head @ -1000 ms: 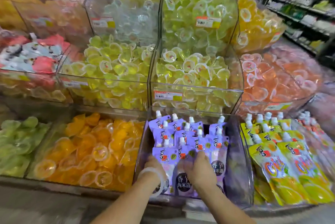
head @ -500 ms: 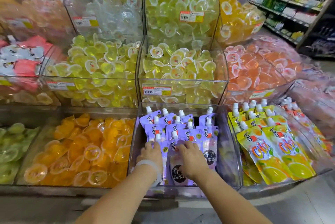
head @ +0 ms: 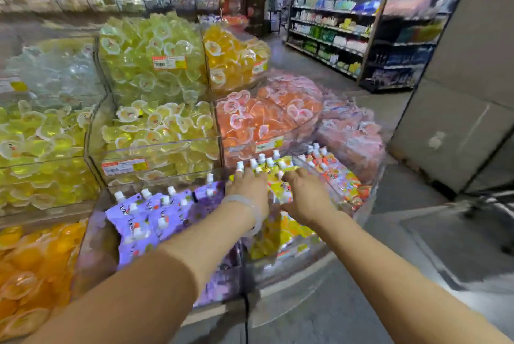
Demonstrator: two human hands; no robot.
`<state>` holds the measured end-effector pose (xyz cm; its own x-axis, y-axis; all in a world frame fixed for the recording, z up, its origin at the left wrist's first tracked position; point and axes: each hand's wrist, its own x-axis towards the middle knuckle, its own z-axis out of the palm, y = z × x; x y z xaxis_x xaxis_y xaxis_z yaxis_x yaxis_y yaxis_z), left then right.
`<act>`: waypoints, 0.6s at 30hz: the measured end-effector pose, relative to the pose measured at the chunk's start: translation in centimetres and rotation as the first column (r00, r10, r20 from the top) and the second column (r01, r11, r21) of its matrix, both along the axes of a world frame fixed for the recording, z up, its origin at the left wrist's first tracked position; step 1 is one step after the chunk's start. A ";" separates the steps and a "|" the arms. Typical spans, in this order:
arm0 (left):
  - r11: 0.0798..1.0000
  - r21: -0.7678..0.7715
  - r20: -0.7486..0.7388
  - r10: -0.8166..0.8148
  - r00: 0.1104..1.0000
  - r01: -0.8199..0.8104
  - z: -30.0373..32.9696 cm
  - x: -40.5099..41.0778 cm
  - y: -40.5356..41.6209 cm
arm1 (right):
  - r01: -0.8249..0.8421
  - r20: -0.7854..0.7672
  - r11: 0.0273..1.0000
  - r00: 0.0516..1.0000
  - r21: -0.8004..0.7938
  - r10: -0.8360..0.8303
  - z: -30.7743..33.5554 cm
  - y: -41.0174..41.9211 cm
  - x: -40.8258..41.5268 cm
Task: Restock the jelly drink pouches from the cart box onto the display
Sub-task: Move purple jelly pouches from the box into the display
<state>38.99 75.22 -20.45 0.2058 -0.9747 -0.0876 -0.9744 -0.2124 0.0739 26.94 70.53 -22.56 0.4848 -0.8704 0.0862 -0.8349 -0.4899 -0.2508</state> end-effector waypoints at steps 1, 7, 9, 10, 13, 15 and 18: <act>0.998 -0.016 0.009 -0.052 0.999 0.053 0.0 -2.8 -0.8 | 0.045 -0.022 0.999 0.999 0.001 -0.045 0.0 -0.3 -2.8; 0.942 0.026 0.040 -0.335 0.941 0.335 -1.9 -18.5 -4.6 | 0.378 -0.132 0.924 0.920 0.058 -0.369 -0.8 0.2 -19.6; 0.912 0.063 0.039 -0.409 0.912 0.406 -2.6 -23.4 -5.6 | 0.485 -0.170 0.869 0.868 0.097 -0.466 -1.1 0.8 -25.2; 0.898 0.075 0.040 -0.437 0.898 0.434 -2.8 -25.6 -6.0 | 0.532 -0.190 0.839 0.841 0.116 -0.507 -1.3 0.9 -27.7; 0.855 0.104 0.057 -0.516 0.855 0.509 -3.4 -31.6 -7.2 | 0.656 -0.222 0.739 0.752 0.156 -0.620 -2.1 1.2 -34.6; 0.827 0.129 0.026 -0.554 0.832 0.547 -4.0 -35.2 -8.4 | 0.708 -0.248 0.680 0.705 0.188 -0.665 -2.6 1.2 -38.2; 0.770 0.184 0.018 -0.624 0.781 0.611 -4.8 -40.2 -10.8 | 0.769 -0.258 0.601 0.640 0.220 -0.724 -3.9 0.3 -42.8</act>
